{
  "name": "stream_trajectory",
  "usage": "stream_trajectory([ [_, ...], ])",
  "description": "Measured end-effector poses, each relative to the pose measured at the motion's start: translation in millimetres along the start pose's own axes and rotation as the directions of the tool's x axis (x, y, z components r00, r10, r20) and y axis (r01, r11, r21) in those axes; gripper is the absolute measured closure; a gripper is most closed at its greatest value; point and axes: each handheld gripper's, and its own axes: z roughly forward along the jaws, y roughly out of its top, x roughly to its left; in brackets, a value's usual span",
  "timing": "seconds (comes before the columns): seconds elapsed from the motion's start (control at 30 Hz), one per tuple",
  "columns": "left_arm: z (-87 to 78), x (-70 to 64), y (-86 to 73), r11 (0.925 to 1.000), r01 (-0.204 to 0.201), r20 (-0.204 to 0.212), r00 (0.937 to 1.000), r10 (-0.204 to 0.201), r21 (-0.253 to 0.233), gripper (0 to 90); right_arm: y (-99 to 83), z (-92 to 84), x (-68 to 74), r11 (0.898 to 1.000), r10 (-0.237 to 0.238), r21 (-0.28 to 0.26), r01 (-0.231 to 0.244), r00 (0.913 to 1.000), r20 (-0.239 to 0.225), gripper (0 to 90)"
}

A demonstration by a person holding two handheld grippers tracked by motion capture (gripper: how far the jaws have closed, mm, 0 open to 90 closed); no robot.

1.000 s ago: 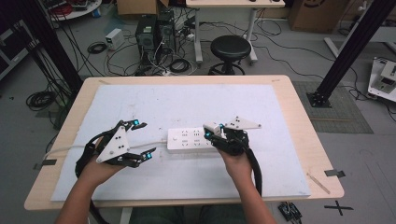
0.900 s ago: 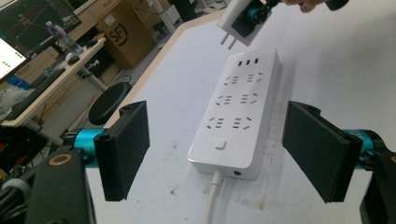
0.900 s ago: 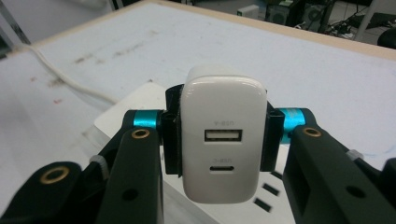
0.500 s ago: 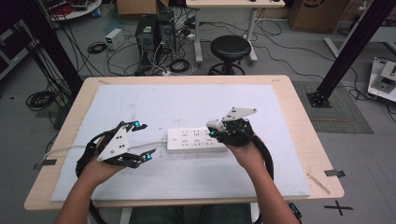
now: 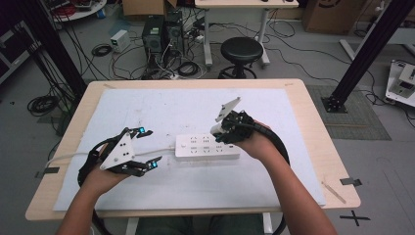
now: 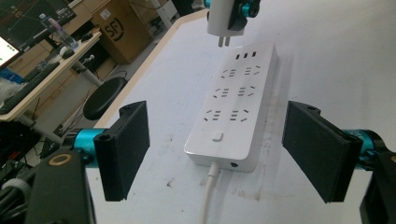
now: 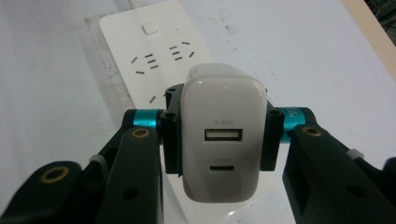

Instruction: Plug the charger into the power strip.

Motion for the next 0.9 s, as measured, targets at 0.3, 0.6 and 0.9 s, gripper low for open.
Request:
stream_trajectory([
  [0.3, -2.5, 4.4, -4.9, 0.9938, 0.044, -0.008, 0.9990, -0.043, 0.102, 23.4, 37.1, 18.2, -25.0, 0.969, -0.139, 0.182, 0.164, 0.9799, -0.143, 63.1],
  [0.6, -9.3, 16.2, -14.1, 0.9749, 0.100, 0.017, 0.9942, -0.106, 0.199, 23.4, 51.5, 40.3, -32.3, 0.883, -0.270, 0.306, 0.355, 0.9189, -0.287, 63.0],
  [0.9, -12.0, 22.3, -17.7, 0.9706, 0.106, 0.012, 0.9938, -0.111, 0.216, 23.3, 46.5, 58.8, -35.6, 0.829, -0.308, 0.362, 0.427, 0.8881, -0.341, 63.0],
])
